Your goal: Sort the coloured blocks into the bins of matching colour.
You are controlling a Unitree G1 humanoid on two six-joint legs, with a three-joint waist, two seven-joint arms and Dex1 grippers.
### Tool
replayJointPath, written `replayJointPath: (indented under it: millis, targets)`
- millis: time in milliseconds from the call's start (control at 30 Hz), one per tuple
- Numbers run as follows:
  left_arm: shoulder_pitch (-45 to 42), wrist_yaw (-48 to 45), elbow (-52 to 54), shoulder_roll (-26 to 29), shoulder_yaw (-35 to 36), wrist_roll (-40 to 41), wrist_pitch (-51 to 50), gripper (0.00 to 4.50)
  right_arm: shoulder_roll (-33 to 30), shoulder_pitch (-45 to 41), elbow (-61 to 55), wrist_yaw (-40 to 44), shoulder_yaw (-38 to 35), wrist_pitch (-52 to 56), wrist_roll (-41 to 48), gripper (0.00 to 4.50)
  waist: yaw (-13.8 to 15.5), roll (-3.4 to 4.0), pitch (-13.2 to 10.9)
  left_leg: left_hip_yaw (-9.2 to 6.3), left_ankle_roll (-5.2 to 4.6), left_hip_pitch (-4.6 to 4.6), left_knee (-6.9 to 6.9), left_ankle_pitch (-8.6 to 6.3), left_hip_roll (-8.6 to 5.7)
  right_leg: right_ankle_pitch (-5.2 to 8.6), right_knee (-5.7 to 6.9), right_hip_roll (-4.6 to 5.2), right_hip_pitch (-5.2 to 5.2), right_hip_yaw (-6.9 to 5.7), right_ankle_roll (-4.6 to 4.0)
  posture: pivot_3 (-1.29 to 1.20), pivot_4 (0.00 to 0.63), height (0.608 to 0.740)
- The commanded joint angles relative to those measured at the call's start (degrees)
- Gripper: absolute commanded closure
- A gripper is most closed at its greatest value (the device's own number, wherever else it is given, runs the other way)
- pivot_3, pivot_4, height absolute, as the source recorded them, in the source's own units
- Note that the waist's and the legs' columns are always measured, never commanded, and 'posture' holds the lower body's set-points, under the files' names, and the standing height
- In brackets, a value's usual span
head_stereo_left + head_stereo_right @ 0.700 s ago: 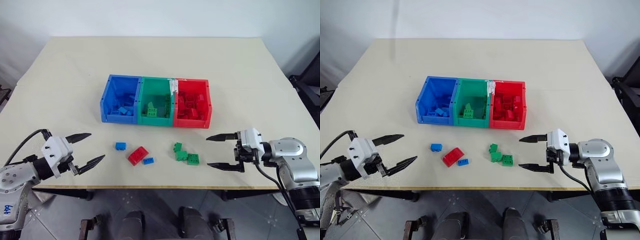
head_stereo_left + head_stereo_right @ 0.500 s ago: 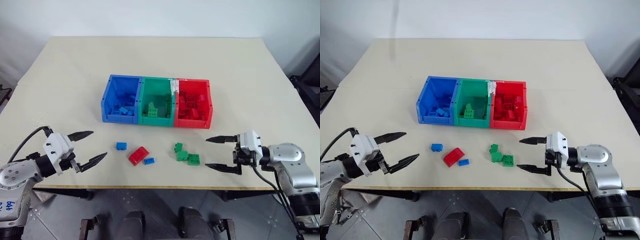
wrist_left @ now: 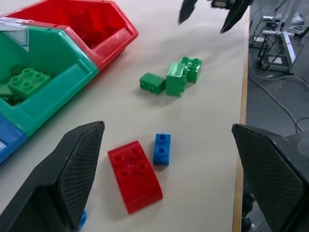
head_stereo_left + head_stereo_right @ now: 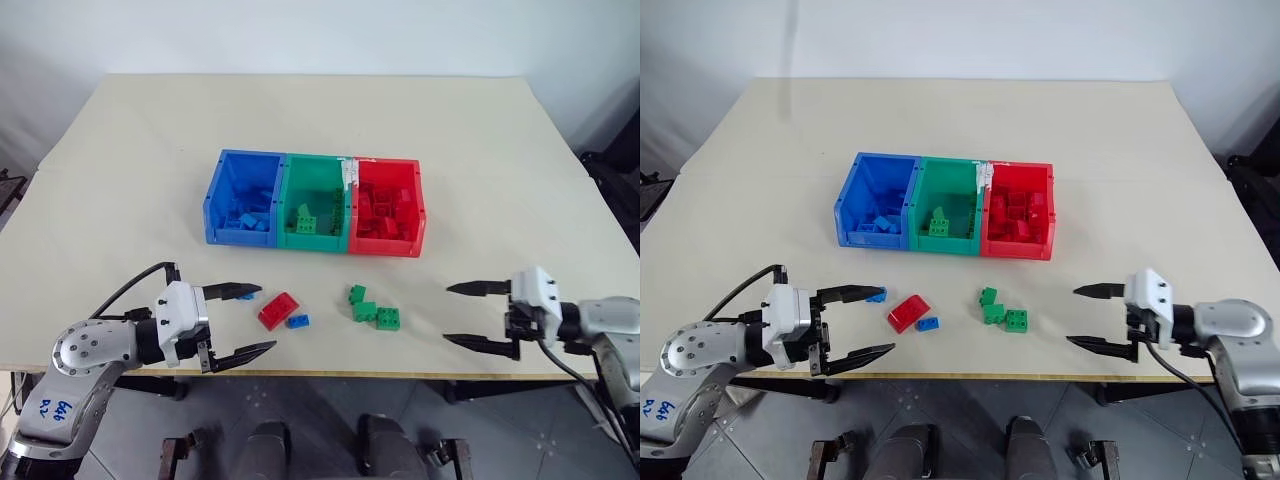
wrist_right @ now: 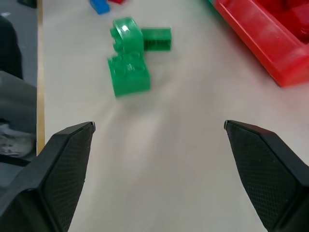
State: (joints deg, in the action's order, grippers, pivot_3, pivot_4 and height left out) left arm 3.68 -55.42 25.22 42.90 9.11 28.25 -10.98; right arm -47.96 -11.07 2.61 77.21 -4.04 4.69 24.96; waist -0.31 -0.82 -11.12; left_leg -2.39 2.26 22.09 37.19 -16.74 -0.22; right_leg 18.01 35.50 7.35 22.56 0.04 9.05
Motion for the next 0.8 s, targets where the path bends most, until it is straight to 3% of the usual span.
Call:
replayJointPath:
  millis: [33, 267, 367, 600, 733, 800]
  targets:
    - [2.1, 0.2, 0.6, 0.2, 3.1, -0.2, 1.6, 0.01, 1.2, -3.0, -4.6, -2.4, 3.9, 5.5, -1.1, 0.0, 0.2, 0.0, 0.0, -0.01, 0.0, 0.0, 0.01, 0.0, 0.0, 0.0, -0.01, 0.0, 0.0, 0.0, 0.0, 0.0, 0.15, 0.74]
    - [7.5, 1.1, 2.6, 0.2, 8.0, 0.5, 1.1, 0.01, 4.5, -9.0, -1.8, -5.7, 13.1, 7.9, -9.4, 0.0, 0.4, 0.0, 0.0, -0.03, -0.05, 0.04, 0.03, -0.03, -0.03, 0.01, -0.06, 0.03, 0.01, 0.0, -0.01, 0.0, 0.15, 0.74]
    - [8.4, 1.2, 4.1, 0.4, 8.3, 1.4, 0.0, 0.0, 5.3, -10.2, -0.7, -5.5, 14.2, 8.0, -10.3, 0.62, 0.3, 0.0, 0.0, -0.03, -0.06, 0.06, 0.03, -0.03, -0.05, 0.0, -0.06, 0.05, 0.0, 0.0, -0.01, 0.0, 0.15, 0.74]
    - [7.4, 1.5, 3.5, 0.0, 8.1, 1.3, 0.0, 0.0, 4.4, -9.7, -0.1, -3.6, 13.1, 6.0, -9.8, 3.03, 0.3, 0.0, 0.0, -0.02, -0.06, 0.04, 0.03, -0.04, -0.03, 0.01, -0.04, 0.02, 0.01, 0.0, -0.01, 0.0, 0.15, 0.74]
    - [6.8, 3.7, 3.0, -1.7, 9.3, 2.5, -0.2, 0.0, 3.8, -9.1, -0.2, -0.2, 7.6, 5.3, -4.1, 3.03, 0.3, 0.0, 0.0, -0.02, -0.08, 0.05, 0.03, -0.05, -0.04, 0.0, -0.05, 0.03, 0.0, 0.0, -0.01, 0.0, 0.15, 0.74]
    - [6.5, 6.2, 2.5, -3.3, 11.5, 3.6, -0.6, 0.0, 4.7, -11.3, -1.0, -1.9, 3.6, 10.0, 0.7, 3.03, 0.3, 0.0, 0.0, -0.02, -0.09, 0.05, 0.03, -0.06, -0.04, 0.0, -0.04, 0.03, 0.0, 0.0, -0.01, 0.0, 0.15, 0.74]
